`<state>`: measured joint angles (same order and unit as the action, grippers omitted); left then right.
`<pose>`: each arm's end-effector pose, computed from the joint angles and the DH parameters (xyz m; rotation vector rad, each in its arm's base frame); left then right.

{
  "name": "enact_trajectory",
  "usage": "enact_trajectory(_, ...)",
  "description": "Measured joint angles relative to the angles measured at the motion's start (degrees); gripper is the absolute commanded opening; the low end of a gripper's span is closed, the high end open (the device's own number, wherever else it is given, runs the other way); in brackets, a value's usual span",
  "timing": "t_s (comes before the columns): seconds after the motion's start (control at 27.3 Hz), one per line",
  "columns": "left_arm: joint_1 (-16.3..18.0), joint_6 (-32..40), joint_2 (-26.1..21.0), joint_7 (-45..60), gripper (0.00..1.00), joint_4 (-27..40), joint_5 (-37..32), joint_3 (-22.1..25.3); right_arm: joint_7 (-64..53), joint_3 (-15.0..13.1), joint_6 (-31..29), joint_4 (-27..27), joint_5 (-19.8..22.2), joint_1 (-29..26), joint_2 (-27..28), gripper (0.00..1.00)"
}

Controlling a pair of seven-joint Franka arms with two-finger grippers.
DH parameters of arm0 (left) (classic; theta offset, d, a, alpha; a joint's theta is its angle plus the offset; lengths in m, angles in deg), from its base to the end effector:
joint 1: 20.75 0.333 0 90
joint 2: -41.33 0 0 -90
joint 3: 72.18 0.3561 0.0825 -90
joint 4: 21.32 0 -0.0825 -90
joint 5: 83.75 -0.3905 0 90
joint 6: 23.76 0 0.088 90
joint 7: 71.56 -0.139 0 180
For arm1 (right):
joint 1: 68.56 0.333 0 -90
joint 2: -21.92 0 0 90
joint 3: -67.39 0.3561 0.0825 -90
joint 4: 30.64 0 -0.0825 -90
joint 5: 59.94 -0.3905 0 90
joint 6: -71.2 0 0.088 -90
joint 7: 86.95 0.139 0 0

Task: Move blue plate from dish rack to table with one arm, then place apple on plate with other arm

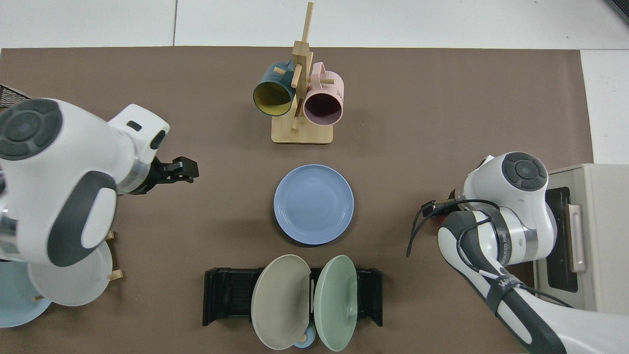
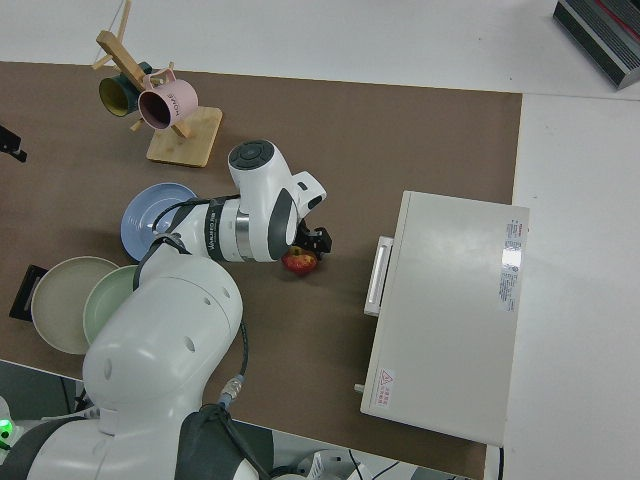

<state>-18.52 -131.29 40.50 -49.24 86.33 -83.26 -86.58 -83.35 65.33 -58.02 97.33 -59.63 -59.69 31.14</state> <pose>0.5569 -0.1204 0.5022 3.1224 0.2814 -0.0296 0.5285 0.0628 0.2911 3.1105 0.0930 -0.2144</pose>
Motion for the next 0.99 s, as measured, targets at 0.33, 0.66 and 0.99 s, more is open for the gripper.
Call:
enact_trajectory(0.33, 0.1, 8.7, 4.8, -17.9, 1.00, -5.4, -0.2, 11.7, -0.4, -0.1, -0.2, 0.0, 0.1, -0.1, 0.3, 0.17)
enact_trajectory(0.66, 0.0, 9.9, 6.5, -21.2, 1.00, -5.4, -0.2, 13.9, -0.8, 0.0, -0.1, -0.4, 0.3, -0.1, 0.1, 0.07)
enact_trajectory(0.99, -0.3, 9.9, 8.6, -21.2, 1.00, -6.9, -0.2, 13.0, -0.8, -0.1, 7.1, -6.0, 0.3, -0.1, -3.2, 0.07)
